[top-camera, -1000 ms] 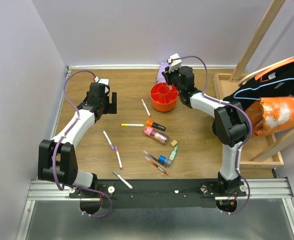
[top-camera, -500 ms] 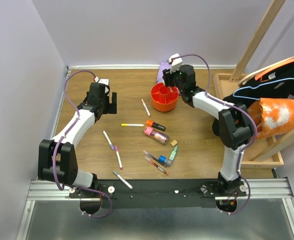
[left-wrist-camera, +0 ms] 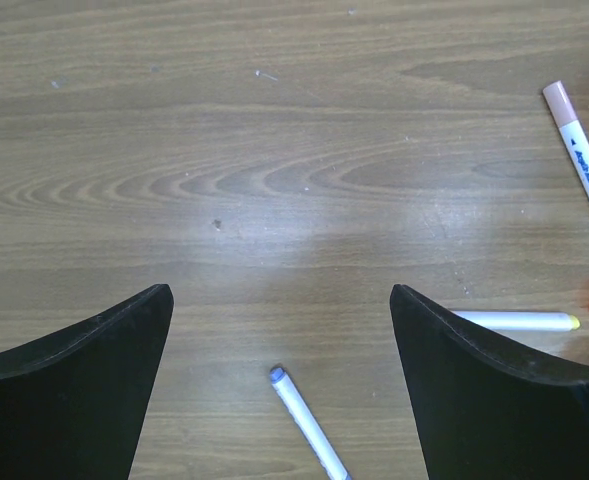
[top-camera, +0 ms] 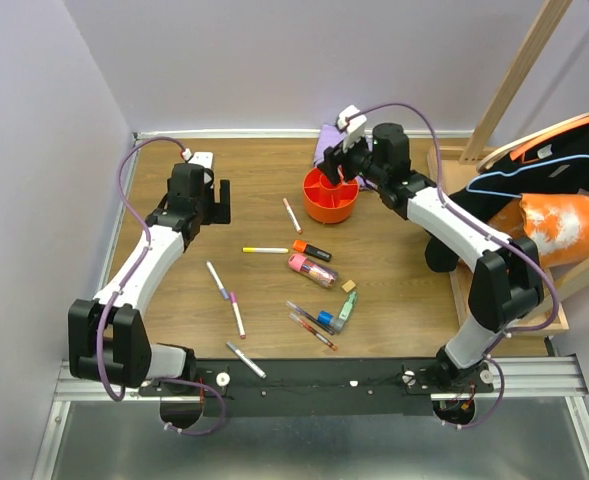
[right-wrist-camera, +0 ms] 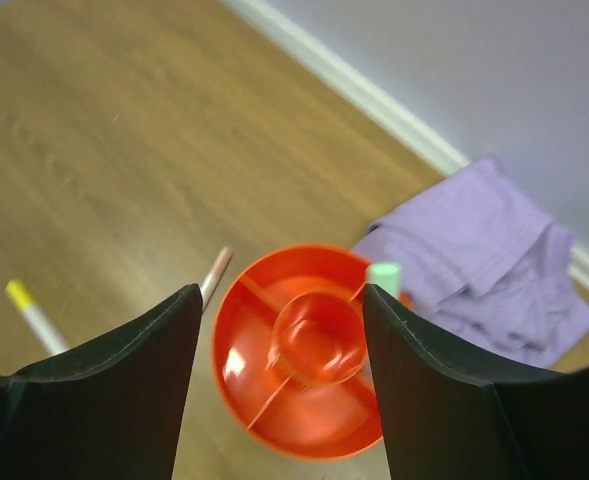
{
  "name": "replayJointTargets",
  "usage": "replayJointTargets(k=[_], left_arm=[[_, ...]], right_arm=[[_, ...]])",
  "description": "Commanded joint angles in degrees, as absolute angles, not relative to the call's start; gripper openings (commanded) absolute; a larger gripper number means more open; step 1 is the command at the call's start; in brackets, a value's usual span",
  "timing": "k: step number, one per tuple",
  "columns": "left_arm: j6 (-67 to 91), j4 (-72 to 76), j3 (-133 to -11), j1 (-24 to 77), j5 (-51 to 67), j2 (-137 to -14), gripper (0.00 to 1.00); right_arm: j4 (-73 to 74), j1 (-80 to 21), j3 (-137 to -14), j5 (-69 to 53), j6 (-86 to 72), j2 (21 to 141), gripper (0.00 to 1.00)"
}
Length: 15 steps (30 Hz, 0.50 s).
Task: Sort the stationery into containers
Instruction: Place the pen in the storage box, then pick up the pen from the center of the board.
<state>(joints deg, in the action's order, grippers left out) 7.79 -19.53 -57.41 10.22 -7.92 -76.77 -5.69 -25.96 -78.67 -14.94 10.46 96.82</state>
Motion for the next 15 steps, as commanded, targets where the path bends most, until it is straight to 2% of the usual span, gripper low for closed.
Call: replayJointTargets(k=[1,6,15], left_arm=[[7.47,-20.92,-56.25,9.06,-8.35,-72.08,0.99],[8.43,-20.92,-53.88,9.05,-7.38,-68.56,0.99],[9.67,-22.76,-48.43,8.88,-5.54,-55.12,0.99]], right_arm=[[7.36,-30.4,-76.81,-17.76,17.21,95.8,0.72],[21.94,-35.23,-82.61,-15.92,20.21,97.99,0.66],[36.03,-41.39,-92.63,-12.22,20.93,106.07,0.61]])
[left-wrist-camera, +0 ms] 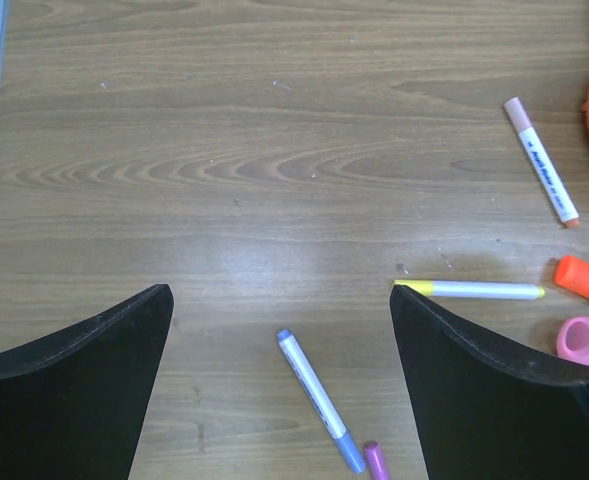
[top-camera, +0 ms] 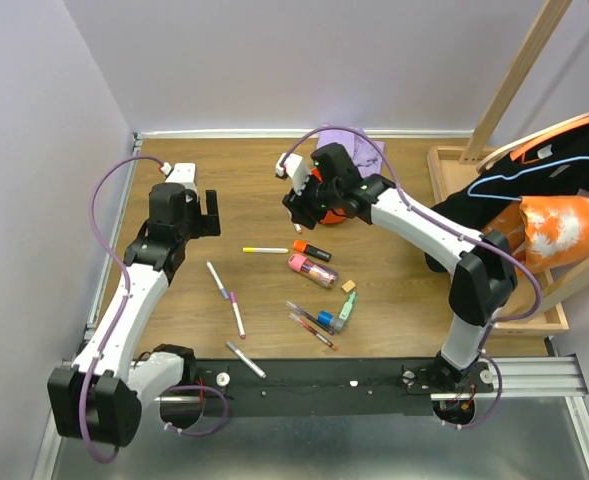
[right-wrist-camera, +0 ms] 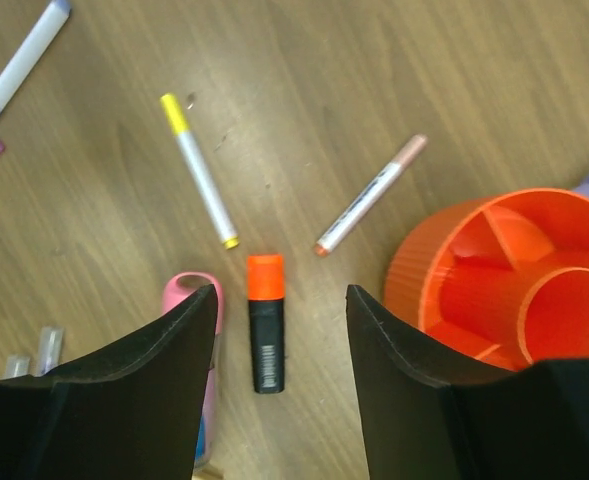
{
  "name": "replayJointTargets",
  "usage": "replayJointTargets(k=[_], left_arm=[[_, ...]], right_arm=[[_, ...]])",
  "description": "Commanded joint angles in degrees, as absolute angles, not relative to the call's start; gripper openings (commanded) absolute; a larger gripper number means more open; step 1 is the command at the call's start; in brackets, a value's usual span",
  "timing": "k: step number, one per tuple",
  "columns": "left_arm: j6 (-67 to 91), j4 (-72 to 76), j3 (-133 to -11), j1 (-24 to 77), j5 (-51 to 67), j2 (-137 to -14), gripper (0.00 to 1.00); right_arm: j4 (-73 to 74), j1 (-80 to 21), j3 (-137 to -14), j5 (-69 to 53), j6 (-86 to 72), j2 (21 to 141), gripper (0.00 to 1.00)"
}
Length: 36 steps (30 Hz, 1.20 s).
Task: Sort the stationery into containers
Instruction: Pick up the pen from the center of the board.
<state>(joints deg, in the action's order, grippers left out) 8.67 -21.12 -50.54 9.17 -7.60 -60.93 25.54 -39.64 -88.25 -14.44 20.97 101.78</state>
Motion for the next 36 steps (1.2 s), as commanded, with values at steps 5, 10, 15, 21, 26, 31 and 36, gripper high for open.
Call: replayJointTargets(k=[5,10,15,21,26,31,36], left_arm=[[9.93,-26.27,-47.02,5.02,-1.76,-49.92,0.99],[11.68,-26.63,-45.53,0.54,-0.09,-49.13,0.99],[11.43,-24.53,-44.21,-3.51,0.0,-50.01,0.99],[12.83,-25.93,-45.0,-7.12,2.29,-51.33,0.99],[12.66,-26.19,-45.53,-7.29,2.11,-52.38,0.99],[13.71,-24.87,-45.35,-7.29,2.55,-53.26,0.99],[14.33,-24.61,-44.74,-7.29,3.34,-53.26,0.99]], right_arm=[[34.54,-43.41,-92.9,-7.05,20.48,109.24,0.59],[32.6,-43.77,-94.12,-4.14,20.13,113.02,0.56],[39.79,-43.77,-102.56,-3.61,19.69,121.45,0.52],[40.78,-43.68,-104.07,-3.52,18.99,124.27,0.52],[41.66,-43.68,-103.1,-3.25,18.11,124.81,0.52],[41.75,-43.77,-102.04,-2.9,18.54,124.89,0.52],[42.62,-43.86,-101.95,-3.34,18.9,125.51,0.52]])
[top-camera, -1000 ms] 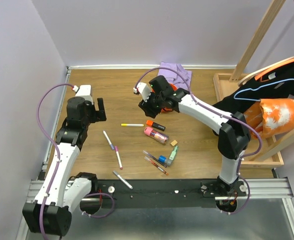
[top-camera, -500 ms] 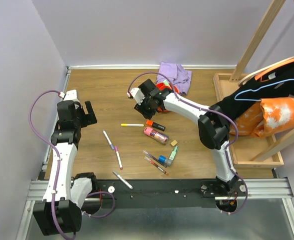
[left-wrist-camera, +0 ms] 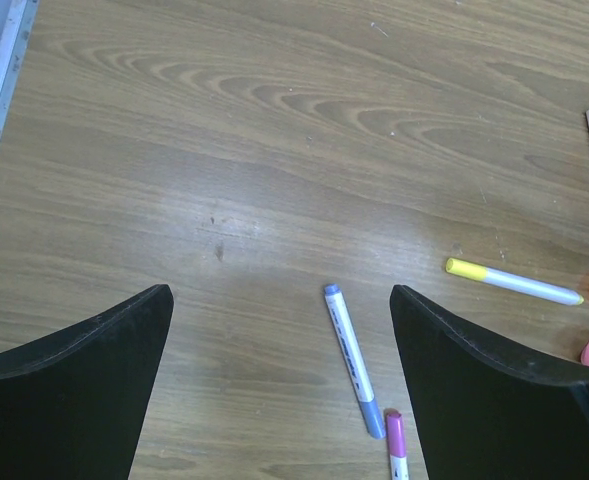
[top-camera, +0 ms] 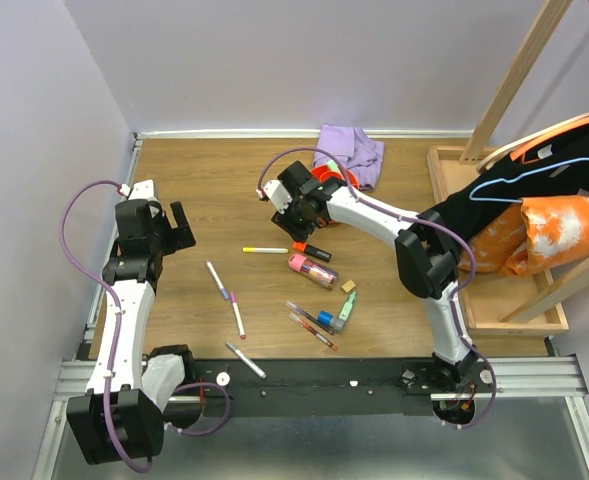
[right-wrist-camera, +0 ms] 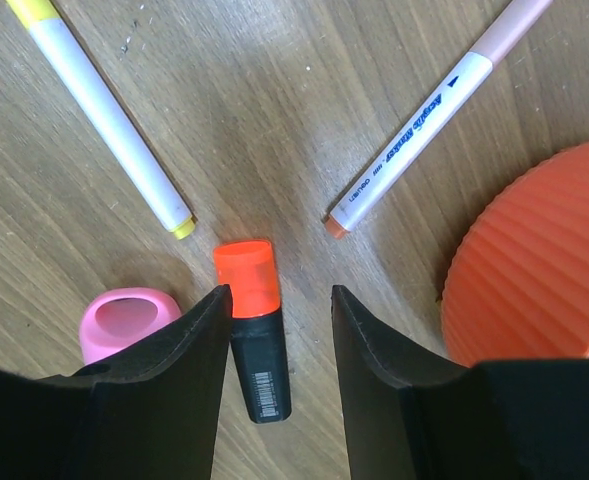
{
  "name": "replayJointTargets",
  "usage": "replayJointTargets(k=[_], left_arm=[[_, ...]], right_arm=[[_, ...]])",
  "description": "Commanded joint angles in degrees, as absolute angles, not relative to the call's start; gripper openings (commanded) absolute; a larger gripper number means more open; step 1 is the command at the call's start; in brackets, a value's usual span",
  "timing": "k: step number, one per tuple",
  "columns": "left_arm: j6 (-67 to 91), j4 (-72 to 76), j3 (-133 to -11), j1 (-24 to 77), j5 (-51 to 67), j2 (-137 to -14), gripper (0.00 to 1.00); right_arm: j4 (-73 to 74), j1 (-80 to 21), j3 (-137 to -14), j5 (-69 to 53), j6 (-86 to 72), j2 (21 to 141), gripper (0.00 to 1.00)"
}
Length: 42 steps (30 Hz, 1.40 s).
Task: Sort the stationery into containers
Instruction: Pick up the pen from the center of the board.
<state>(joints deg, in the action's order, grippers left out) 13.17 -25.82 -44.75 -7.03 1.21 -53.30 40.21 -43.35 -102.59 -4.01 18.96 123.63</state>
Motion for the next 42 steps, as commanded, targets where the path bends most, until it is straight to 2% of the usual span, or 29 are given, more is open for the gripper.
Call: replayJointTargets(k=[1,26,29,30,31,33,34,37,42], left_arm=[[14.33,-24.61,-44.56,-7.29,3.34,-53.26,0.99],[14.94,-24.43,-43.86,-7.29,3.6,-53.88,0.99],[15.2,-24.26,-44.3,-7.29,4.13,-54.49,0.99],[15.29,-24.26,-44.56,-7.29,4.22,-54.67,0.99],[15.29,-24.17,-44.65,-7.29,4.39,-55.28,0.99],[15.29,-24.08,-45.17,-7.29,4.66,-55.81,0.99],[15.38,-24.0,-45.26,-7.29,4.66,-56.16,0.99],[15.47,-23.64,-45.79,-7.29,4.75,-56.77,0.99],[15.91,-23.82,-47.37,-7.21,5.18,-57.48,0.99]], right_arm=[[42.71,-43.77,-101.87,-3.51,18.81,125.51,0.53],[42.8,-44.91,-100.02,-4.31,19.34,129.02,0.54],[42.63,-45.0,-99.93,-4.57,19.51,129.64,0.52],[42.54,-45.0,-100.19,-4.92,19.51,129.9,0.5],[42.54,-45.09,-100.37,-5.18,19.42,130.34,0.38],[42.54,-45.09,-101.68,-4.93,19.42,130.78,0.25],[42.54,-45.09,-102.39,-4.75,19.6,130.78,0.15],[43.33,-45.09,-105.8,-3.7,20.48,129.99,0.01],[43.42,-45.0,-115.12,-3.16,20.3,124.91,0.01]])
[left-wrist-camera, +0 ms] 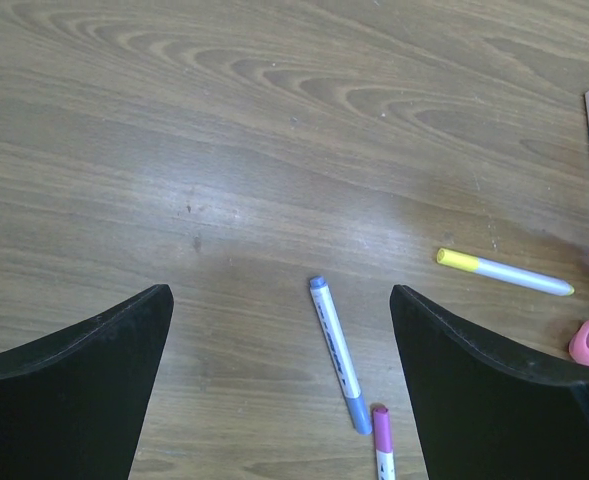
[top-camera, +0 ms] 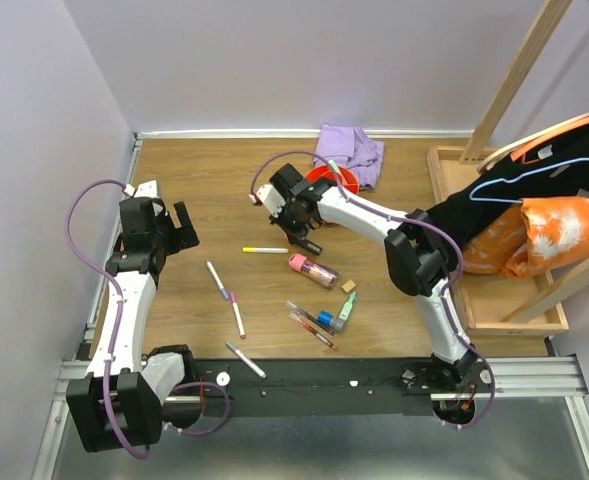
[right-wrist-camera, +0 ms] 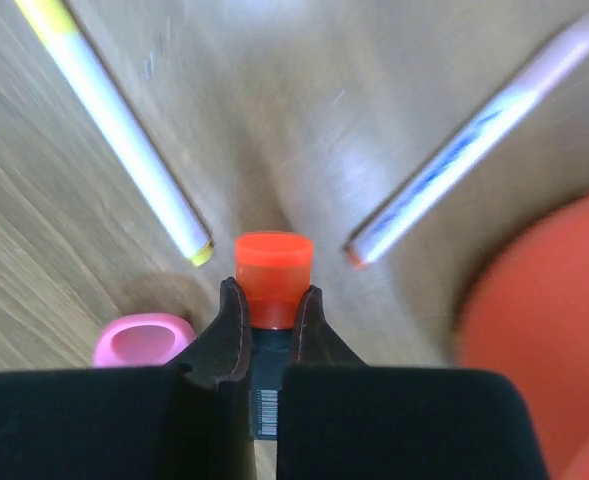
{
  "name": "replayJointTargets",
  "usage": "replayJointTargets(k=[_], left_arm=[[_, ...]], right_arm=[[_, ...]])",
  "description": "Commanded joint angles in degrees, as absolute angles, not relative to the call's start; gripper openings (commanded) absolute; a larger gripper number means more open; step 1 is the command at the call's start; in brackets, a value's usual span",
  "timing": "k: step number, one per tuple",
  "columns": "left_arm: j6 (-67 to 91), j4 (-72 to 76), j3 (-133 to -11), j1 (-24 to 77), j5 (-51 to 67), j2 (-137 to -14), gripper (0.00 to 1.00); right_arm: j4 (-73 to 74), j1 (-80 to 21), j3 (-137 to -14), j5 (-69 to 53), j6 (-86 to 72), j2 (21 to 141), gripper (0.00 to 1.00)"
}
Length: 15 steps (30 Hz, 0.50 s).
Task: Sort the stationery into containers
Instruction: Pick up the pen from the center of the board.
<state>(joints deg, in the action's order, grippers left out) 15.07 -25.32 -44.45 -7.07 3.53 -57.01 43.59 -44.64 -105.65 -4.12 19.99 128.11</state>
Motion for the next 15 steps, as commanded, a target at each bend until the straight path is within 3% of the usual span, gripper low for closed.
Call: replayJointTargets(k=[1,5,8,15], left_arm=[[16.0,-23.73,-47.55,-7.12,5.53,-57.74,0.99],[16.43,-22.15,-47.64,-6.24,6.5,-58.71,0.99],[17.14,-20.22,-47.02,-4.93,7.47,-59.5,0.99],[15.48,-20.9,-54.46,-2.64,8.53,-65.91,0.99]], right_arm=[[42.81,-45.09,-116.7,-3.08,19.78,123.94,0.01],[33.33,-43.6,-116.72,-4.04,12.86,117.61,0.01],[22.0,-41.67,-110.24,-1.85,6.27,111.38,0.01],[-9.28,-33.59,-85.71,-0.27,4.39,97.92,0.01]])
